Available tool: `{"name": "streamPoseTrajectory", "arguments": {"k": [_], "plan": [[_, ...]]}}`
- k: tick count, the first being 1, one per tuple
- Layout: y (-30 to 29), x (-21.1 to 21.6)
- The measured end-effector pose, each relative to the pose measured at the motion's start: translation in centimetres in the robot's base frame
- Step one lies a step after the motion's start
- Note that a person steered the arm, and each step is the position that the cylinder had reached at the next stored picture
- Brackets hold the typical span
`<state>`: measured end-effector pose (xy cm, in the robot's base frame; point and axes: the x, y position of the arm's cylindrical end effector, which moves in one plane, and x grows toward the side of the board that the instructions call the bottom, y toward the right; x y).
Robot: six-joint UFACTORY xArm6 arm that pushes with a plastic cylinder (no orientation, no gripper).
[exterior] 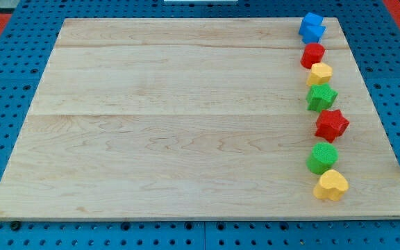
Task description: Move the green star to the left of the red circle
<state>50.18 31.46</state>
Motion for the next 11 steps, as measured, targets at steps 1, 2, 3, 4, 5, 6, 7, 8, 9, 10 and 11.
{"name": "streamPoseTrajectory", "arguments": {"k": [1, 2, 3, 4, 5, 6, 7, 8, 9, 10, 11], "plan": [[-2.0, -7.4], [-8.4, -8.0], [-18.2, -5.8], [-20.8, -9.4], [-21.5, -13.8], [-23.6, -15.3], [-24.6, -16.6], [-24.6, -16.5], [-24.8, -16.6], [-25.3, -17.4], [-26.7, -17.4]]}}
